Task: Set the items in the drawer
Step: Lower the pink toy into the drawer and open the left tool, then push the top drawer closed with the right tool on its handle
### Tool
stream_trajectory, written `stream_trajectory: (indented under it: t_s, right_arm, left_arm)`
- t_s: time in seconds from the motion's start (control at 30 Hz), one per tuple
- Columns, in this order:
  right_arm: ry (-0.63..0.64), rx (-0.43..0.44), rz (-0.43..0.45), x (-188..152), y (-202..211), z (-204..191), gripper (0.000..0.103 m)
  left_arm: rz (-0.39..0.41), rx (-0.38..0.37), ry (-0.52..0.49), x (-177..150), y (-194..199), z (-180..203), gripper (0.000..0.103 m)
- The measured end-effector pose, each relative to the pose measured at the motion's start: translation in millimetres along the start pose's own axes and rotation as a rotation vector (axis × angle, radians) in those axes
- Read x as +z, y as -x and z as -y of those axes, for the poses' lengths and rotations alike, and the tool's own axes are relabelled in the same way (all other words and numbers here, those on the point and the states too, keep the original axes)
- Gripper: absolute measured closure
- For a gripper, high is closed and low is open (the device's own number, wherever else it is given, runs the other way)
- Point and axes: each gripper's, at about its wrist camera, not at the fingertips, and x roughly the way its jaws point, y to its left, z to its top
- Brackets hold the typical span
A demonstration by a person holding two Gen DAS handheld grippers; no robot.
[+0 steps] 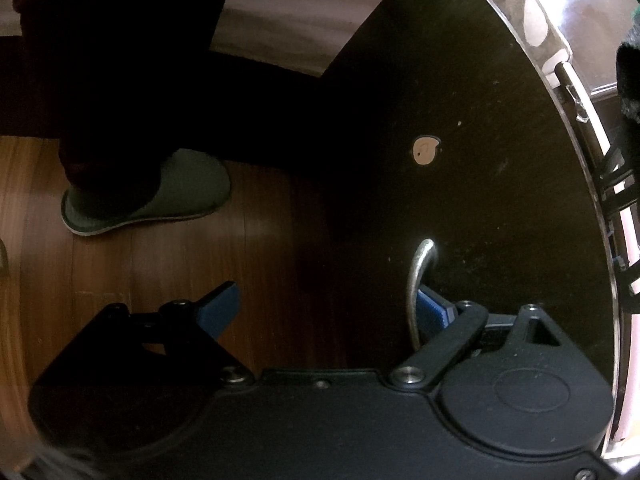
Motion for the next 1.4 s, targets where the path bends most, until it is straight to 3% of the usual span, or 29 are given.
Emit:
stream_trajectory:
  t_s: [0.07,0.23,0.43,0.77,0.9,1.13,1.2,1.4]
  right_arm:
    - [-0.003,-0.002,-0.013,2.1,-0.7,-0.1,0.011]
    - [-0.009,-0.024,-0.036,4.3,-2.5,-4.0,0.012]
    - [-0.03,-0.045,-0.033,0.9,2.5,-2.9,0.021]
    - [-0.031,-0.137,-0.053,0.1,9.6,-5.9,0.054]
    - [-0.012,-0.201,-0.079,3.3,7.0,-9.1,0.07]
    - [0.01,-0.251,-0.101,3.3,11.5,-9.1,0.086]
    - [0.011,-0.259,-0.102,4.5,11.9,-7.0,0.096]
    - [0.024,-0.294,-0.115,6.5,11.0,-8.8,0.098]
  left_arm:
    - [0.014,0.012,-0.005,-1.6,3.1,0.9,0.036]
    - [0.043,0.007,-0.006,-6.4,20.9,3.8,0.036]
    - [0.059,-0.002,0.005,-12.1,46.2,6.2,0.036]
    - [0.124,-0.02,0.035,-39.7,104.0,0.7,0.036]
    - [0.184,-0.023,0.048,-60.8,133.9,-10.9,0.036]
    - [0.235,-0.003,0.073,-104.6,169.6,-31.3,0.036]
    - [0.243,-0.005,0.1,-116.0,177.2,-36.8,0.036]
    - [0.255,0.001,0.166,-140.7,189.8,-49.3,0.036]
